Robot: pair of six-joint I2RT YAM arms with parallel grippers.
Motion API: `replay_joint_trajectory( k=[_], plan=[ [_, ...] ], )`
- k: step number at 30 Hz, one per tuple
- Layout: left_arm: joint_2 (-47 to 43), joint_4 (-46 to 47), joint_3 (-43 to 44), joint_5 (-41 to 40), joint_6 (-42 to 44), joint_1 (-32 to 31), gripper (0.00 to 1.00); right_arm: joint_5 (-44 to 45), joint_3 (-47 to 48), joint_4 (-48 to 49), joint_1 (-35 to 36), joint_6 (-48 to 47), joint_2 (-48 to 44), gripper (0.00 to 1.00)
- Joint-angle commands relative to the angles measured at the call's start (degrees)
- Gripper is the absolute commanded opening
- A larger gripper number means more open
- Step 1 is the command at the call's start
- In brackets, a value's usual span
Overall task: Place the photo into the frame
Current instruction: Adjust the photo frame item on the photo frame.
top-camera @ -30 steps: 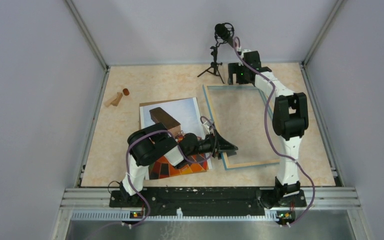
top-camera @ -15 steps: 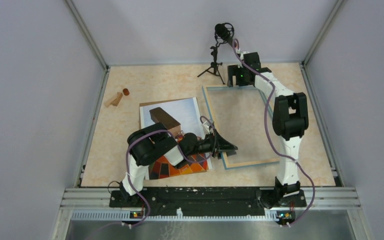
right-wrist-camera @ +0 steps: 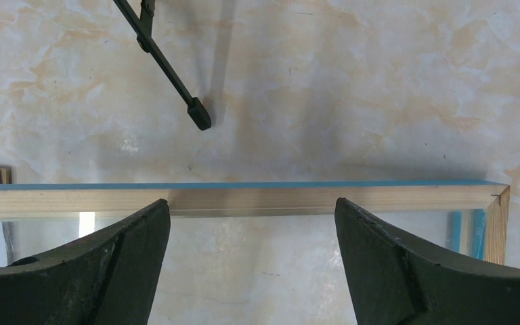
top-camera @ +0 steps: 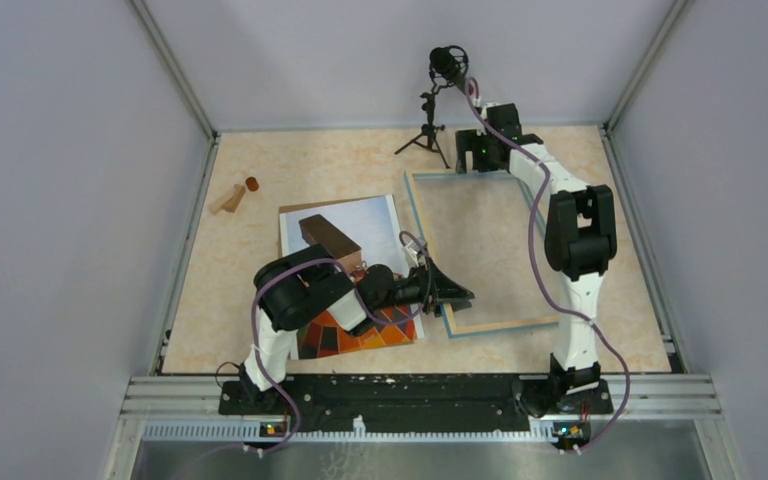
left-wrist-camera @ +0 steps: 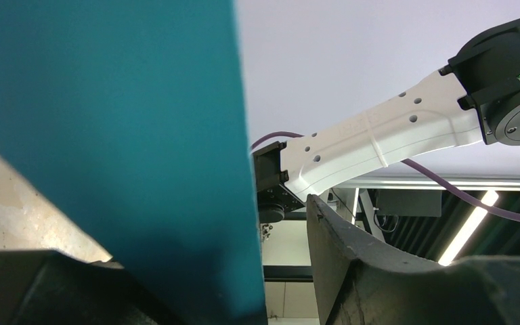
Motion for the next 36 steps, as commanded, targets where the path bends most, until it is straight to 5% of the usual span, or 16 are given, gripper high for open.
replay_joint_trajectory(
  k=[1, 36],
  plan=[
    [0.34, 18.35, -0.05, 0.96, -0.01, 0.26, 0.54, 1.15, 3.01, 0.54, 0.61, 0.08, 0.22, 0.89],
    [0.76, 18.38, -0.56, 0.38, -0.14, 0.58, 0.53, -0.14, 4.69, -0.49, 1.05, 0.59, 2.01, 0.88]
  ],
)
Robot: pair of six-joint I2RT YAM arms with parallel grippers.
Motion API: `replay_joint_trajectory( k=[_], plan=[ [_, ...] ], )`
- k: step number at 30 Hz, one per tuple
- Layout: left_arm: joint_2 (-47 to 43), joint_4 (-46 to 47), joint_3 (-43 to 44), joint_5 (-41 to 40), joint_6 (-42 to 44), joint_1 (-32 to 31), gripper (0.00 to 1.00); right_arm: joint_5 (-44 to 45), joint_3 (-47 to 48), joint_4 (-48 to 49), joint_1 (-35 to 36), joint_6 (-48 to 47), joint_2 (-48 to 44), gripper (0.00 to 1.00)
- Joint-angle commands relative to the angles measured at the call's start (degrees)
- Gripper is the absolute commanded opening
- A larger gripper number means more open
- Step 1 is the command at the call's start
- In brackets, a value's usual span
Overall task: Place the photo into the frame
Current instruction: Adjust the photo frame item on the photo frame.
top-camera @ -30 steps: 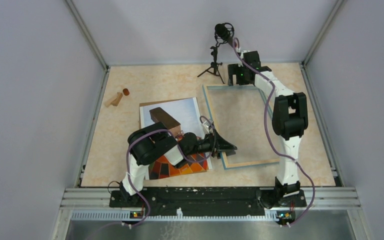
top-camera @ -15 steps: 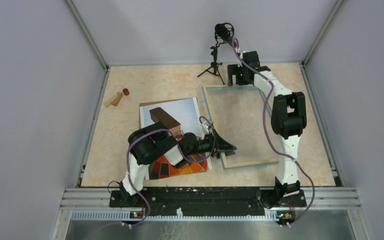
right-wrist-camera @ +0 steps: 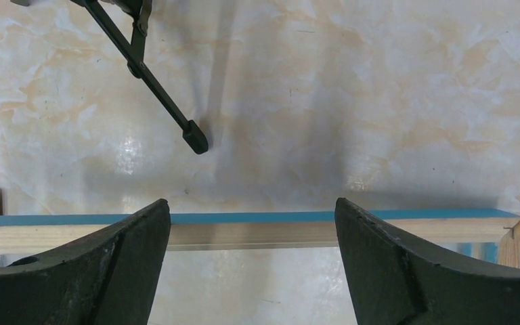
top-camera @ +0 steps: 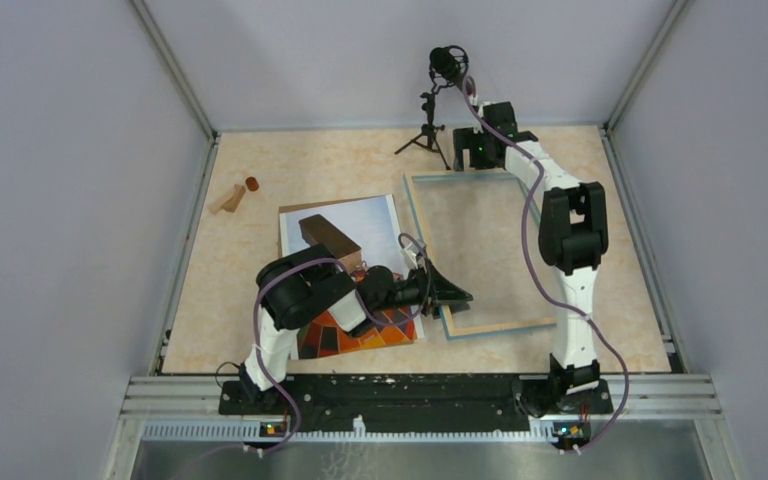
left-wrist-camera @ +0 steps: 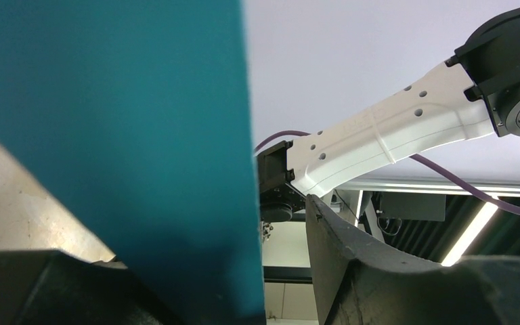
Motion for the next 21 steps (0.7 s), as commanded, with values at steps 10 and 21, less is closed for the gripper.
replay_joint_trajectory(
  k=[10, 21],
  plan=[
    [-0.13, 18.39, -0.62, 0.91, -0.19, 1.78, 0.52, 0.09, -10.91, 4.16, 1.38, 0.92, -8.67, 0.88],
    [1.34, 18.34, 0.00, 1.72, -0.20, 2.05, 0.53, -2.34, -13.45, 0.23, 1.47, 0.81, -9.78, 0.87]
  ],
)
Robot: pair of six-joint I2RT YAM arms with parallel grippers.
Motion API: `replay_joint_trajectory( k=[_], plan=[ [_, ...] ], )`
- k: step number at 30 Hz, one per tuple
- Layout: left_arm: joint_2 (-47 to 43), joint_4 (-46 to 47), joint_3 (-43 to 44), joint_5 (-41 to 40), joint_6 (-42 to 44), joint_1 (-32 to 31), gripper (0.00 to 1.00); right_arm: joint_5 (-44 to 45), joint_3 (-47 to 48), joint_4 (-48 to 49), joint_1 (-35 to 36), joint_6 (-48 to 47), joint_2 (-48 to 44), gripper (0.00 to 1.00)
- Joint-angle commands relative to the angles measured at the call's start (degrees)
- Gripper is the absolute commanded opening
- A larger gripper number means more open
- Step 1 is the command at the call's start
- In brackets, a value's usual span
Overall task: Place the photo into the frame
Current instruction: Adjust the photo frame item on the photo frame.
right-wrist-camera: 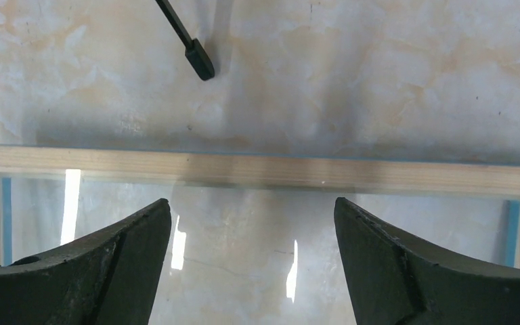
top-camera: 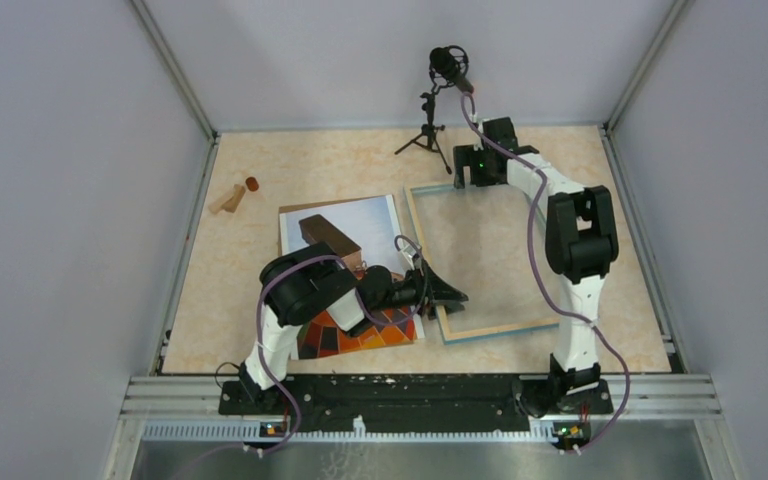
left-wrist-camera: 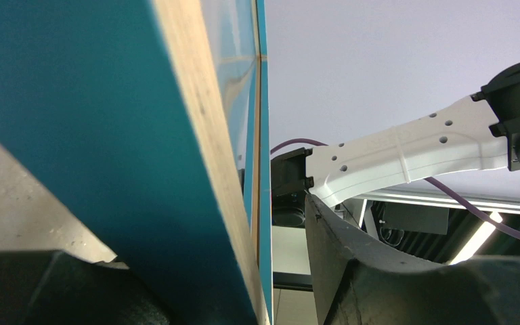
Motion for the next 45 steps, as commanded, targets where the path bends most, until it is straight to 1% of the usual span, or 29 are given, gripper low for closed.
replay_joint_trajectory(
  k=[1, 5, 10, 15, 19, 21, 22, 24, 25, 29, 33, 36, 37, 38, 39, 40, 41, 42, 43, 44, 45],
  plan=[
    [-0.25, 18.72, 0.59, 1.27, 0.27, 0.59, 0.53, -2.00, -0.77, -4.23, 0.60, 0.09, -3.67, 0.87],
    [0.56, 18.73, 0.68, 1.41, 0.09, 0.77, 0.57, -2.38, -3.52, -5.25, 0.59, -0.10, -6.08, 0.87],
    [0.80, 18.80, 0.65, 1.37, 0.12, 0.97, 0.61, -3.09, -8.91, -6.83, 0.59, -0.15, -11.71, 0.87],
    [0.83, 18.76, 0.53, 1.46, 0.25, 1.20, 0.69, -4.37, -16.93, -5.78, 1.25, 2.62, -20.65, 0.87],
    [0.76, 18.68, 0.86, 1.44, 0.53, 1.67, 0.81, -4.57, -23.06, -4.52, 1.38, 6.89, -28.14, 0.89],
    [0.56, 18.75, 1.31, 1.44, 0.74, 2.02, 0.83, -4.27, -26.21, -3.43, 1.38, 9.02, -31.77, 0.90],
    [0.34, 18.77, 1.66, 1.50, 0.97, 2.16, 0.79, -4.06, -27.52, -3.27, 1.38, 9.98, -33.53, 0.91],
    [-0.18, 18.81, 2.16, 1.66, 1.78, 2.50, 0.64, -4.79, -29.49, -3.07, 1.38, 11.24, -36.99, 0.91],
    [-0.53, 18.74, 2.45, 1.83, 2.25, 2.61, 0.62, -5.31, -30.32, -2.97, 1.38, 11.53, -38.39, 0.91],
    [-2.00, 18.78, 2.78, 2.51, 3.94, 2.90, 0.57, -5.90, -32.71, -4.23, 1.38, 11.87, -43.40, 0.92],
    [-2.36, 18.70, 2.88, 3.47, 5.01, 2.88, 0.52, -4.29, -34.51, -5.81, 1.39, 11.42, -47.10, 0.92],
    [-3.23, 18.74, 3.08, 4.71, 7.12, 2.87, 0.42, -4.20, -35.64, -6.35, 1.39, 11.23, -48.50, 0.92],
    [-3.60, 18.72, 2.96, 4.81, 7.81, 2.86, 0.41, -4.13, -35.84, -6.52, 1.38, 11.31, -48.93, 0.92],
    [-3.96, 18.73, 2.88, 4.85, 8.50, 2.92, 0.42, -4.53, -35.99, -6.79, 1.38, 11.31, -49.21, 0.92],
    [-4.17, 18.71, 3.00, 4.86, 8.59, 2.99, 0.47, -4.84, -36.05, -6.94, 1.38, 11.50, -49.55, 0.92],
    [-4.23, 18.74, 3.13, 4.96, 8.51, 2.99, 0.56, -5.51, -36.14, -7.12, 1.38, 11.75, -49.87, 0.92],
    [-4.30, 18.73, 3.15, 4.85, 8.01, 3.04, 0.67, -6.39, -36.31, -7.21, 1.38, 12.13, -50.24, 0.92],
    [-4.20, 18.72, 3.13, 4.58, 7.26, 2.95, 0.75, -6.89, -36.72, -7.11, 1.38, 12.58, -50.70, 0.92],
    [-4.10, 18.75, 3.26, 4.44, 6.31, 3.03, 0.78, -7.07, -37.04, -7.16, 1.38, 12.81, -51.16, 0.92],
    [-4.11, 18.71, 3.37, 4.41, 5.54, 2.98, 0.78, -6.91, -37.49, -7.41, 1.43, 12.94, -51.76, 0.92],
    [-4.31, 18.75, 3.52, 4.44, 4.98, 2.97, 0.76, -6.81, -37.83, -7.70, 1.39, 13.16, -52.25, 0.92]
  ],
)
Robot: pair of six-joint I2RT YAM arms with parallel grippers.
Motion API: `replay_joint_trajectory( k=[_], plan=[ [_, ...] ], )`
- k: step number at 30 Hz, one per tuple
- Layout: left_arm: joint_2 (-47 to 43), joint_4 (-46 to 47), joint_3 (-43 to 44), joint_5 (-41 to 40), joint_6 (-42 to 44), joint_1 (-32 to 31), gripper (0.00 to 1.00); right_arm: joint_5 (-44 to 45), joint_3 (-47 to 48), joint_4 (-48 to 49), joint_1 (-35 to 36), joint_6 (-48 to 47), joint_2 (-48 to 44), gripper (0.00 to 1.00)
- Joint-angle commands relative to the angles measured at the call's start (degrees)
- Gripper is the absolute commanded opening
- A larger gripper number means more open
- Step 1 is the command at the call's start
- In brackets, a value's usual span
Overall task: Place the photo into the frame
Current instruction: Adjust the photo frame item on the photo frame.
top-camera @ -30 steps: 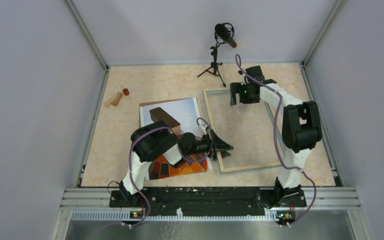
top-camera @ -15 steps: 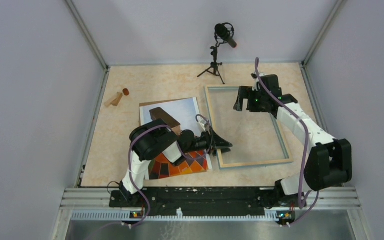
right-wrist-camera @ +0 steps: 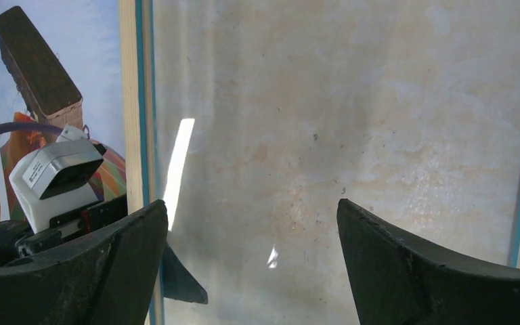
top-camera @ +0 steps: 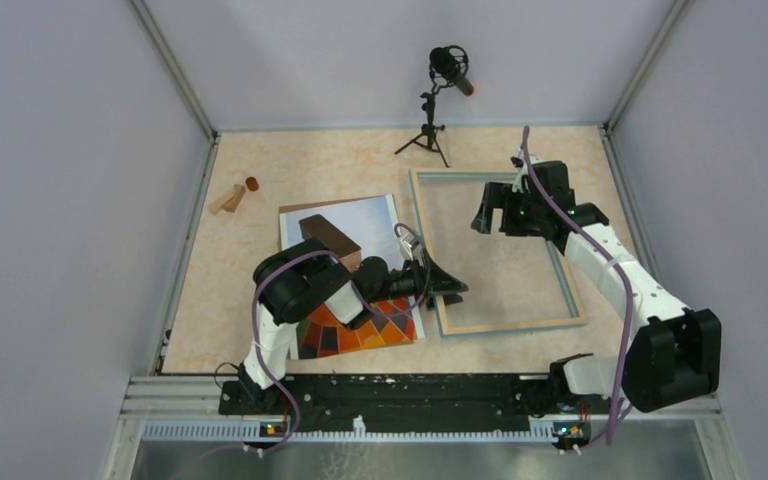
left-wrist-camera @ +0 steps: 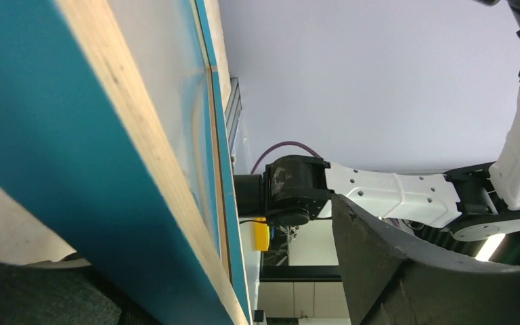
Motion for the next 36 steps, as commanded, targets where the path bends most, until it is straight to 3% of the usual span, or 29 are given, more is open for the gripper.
replay_joint_trajectory(
  k=[1, 5, 6, 8, 9, 13, 17, 19, 22, 27, 30, 32, 36],
  plan=[
    [-3.34, 18.65, 1.79, 0.97, -1.97, 0.27, 0.73, -1.21, -1.37, -0.66, 0.42, 1.70, -4.38, 0.92],
    [-4.74, 18.67, 0.75, 0.13, -4.70, 0.31, 0.75, -2.24, -4.72, -1.05, 0.55, 4.26, -7.77, 0.92],
    [-4.97, 18.72, 0.47, 0.07, -5.25, 0.31, 0.78, -2.63, -5.83, -1.11, 0.63, 5.10, -8.86, 0.92],
    [-5.09, 18.62, 0.10, -0.07, -6.51, 0.34, 0.95, -2.60, -8.05, -1.68, 0.79, 6.80, -11.50, 0.92],
    [-5.10, 18.65, 0.03, 0.13, -6.75, 0.34, 0.98, -1.49, -8.90, -2.64, 0.79, 7.95, -12.57, 0.92],
    [-2.89, 18.66, -1.47, -0.27, -8.96, 1.00, 0.98, 8.34, -11.24, -9.47, 0.82, 14.52, -17.53, 0.95],
    [0.24, 18.62, -3.27, -1.05, -10.85, 1.25, 0.98, 25.65, -12.83, -20.19, 0.79, 34.38, -22.36, 0.97],
    [0.31, 18.61, -3.62, -1.22, -10.27, 1.29, 0.98, 29.01, -13.68, -26.71, 0.75, 41.55, -23.88, 0.97],
    [0.11, 18.63, -3.60, -1.16, -9.61, 1.37, 0.98, 26.50, -19.21, -28.79, 0.44, 46.97, -27.92, 0.97],
    [0.28, 18.63, -3.21, -0.65, -9.01, 1.30, 0.98, 20.20, -29.92, -24.78, 0.29, 50.98, -36.23, 0.88],
    [0.92, 18.60, -3.14, -0.31, -9.32, 1.46, 0.97, 19.52, -32.90, -22.53, 0.29, 51.36, -40.55, 0.84],
    [1.01, 18.66, -2.84, -0.07, -9.51, 1.47, 0.95, 18.46, -33.99, -20.72, 0.31, 51.11, -42.14, 0.76],
    [0.00, 18.63, -1.63, 0.83, -9.28, 1.50, 0.88, 18.16, -36.03, -20.62, 0.29, 53.04, -41.43, 0.74]
  ],
)
